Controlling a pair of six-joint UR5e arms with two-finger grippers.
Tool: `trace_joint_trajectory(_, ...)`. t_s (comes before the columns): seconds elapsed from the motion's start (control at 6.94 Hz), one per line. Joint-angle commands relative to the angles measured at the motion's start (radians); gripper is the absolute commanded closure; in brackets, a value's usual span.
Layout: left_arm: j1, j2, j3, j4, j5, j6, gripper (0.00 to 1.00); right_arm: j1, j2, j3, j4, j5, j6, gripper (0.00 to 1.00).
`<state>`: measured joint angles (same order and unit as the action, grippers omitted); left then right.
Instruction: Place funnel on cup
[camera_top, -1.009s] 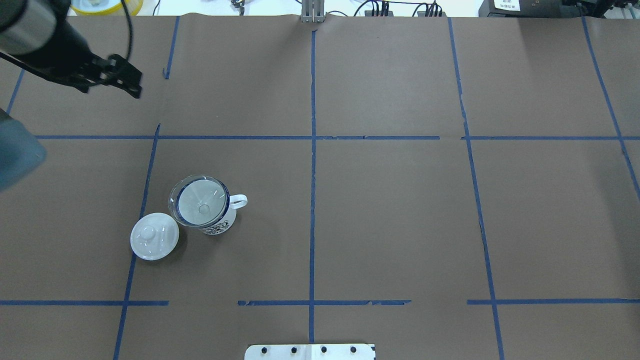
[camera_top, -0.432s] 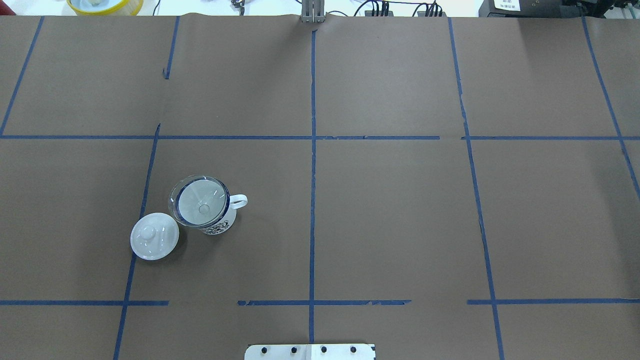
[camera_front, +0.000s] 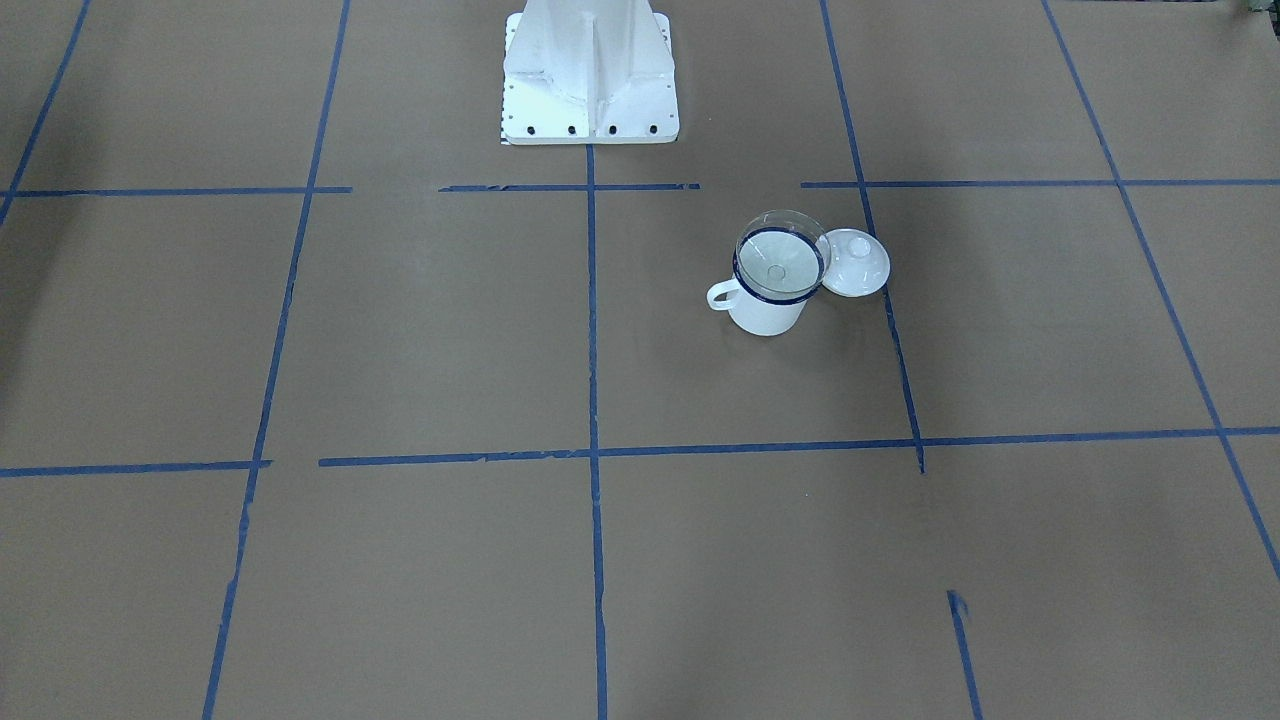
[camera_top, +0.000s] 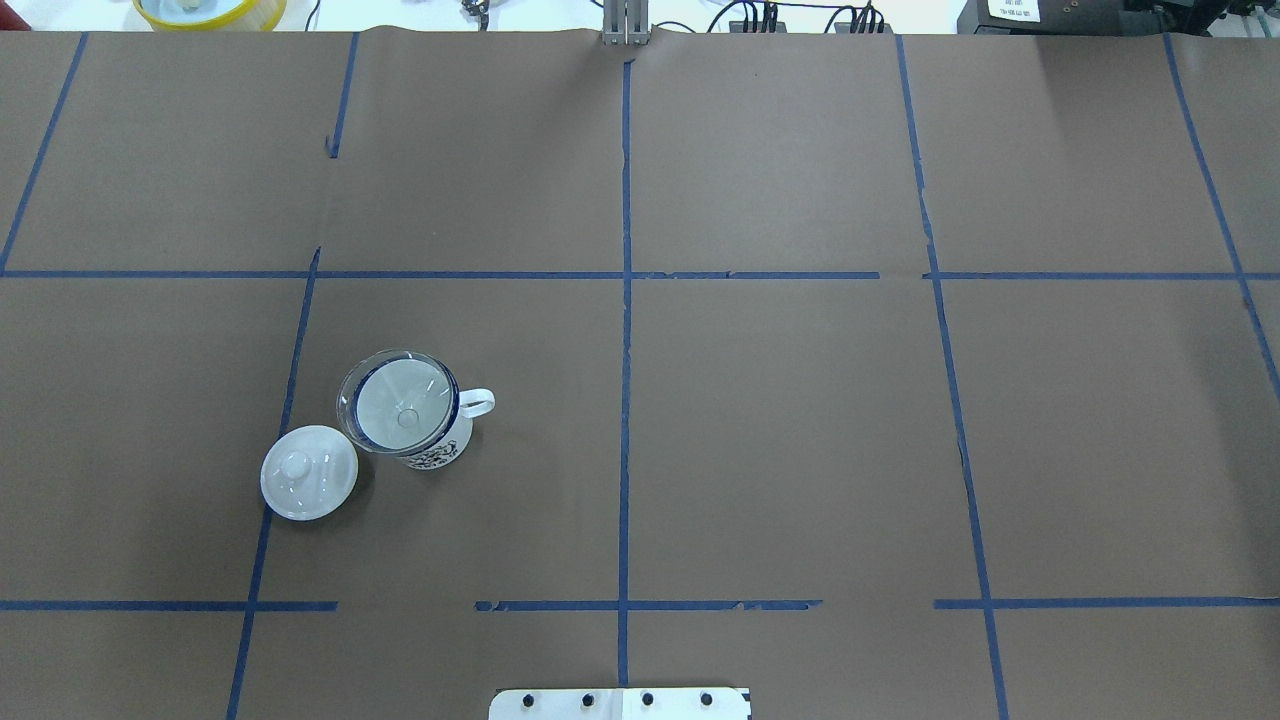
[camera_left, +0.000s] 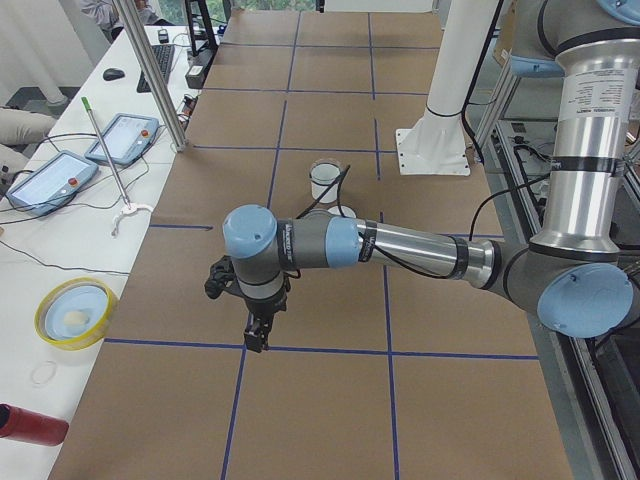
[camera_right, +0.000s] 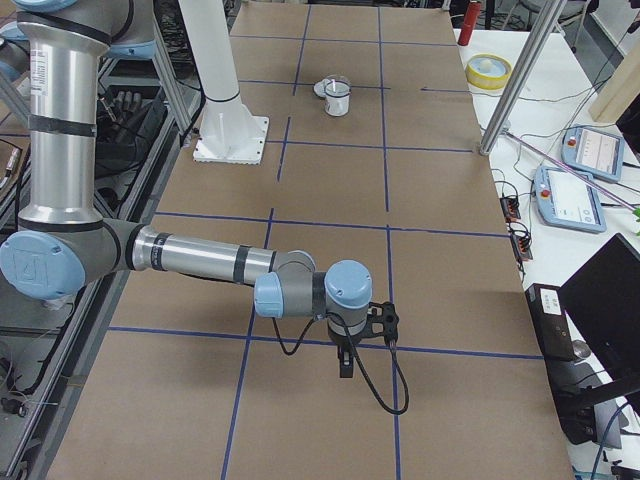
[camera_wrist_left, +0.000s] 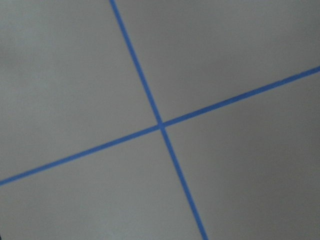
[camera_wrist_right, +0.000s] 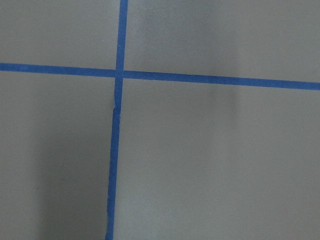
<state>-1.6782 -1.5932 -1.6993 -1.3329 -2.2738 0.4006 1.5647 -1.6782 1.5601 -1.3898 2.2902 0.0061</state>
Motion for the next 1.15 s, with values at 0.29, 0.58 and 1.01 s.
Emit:
trace_joint_trajectory(0.29,-0.040,0.016,0.003,0.011,-0.030,0.004,0.00,0.000,0.000,0.000,0.000,0.000,0.000,0.00)
trace_joint_trajectory(0.58,-0.038,0.013,0.001,-0.011,-0.042,0.010,0.00,0.000,0.000,0.000,0.000,0.000,0.000,0.00)
trace_joint_trajectory(1.01,-0.037,0.012,0.015,-0.012,-0.033,0.006,0.00,0.000,0.000,0.000,0.000,0.000,0.000,0.00)
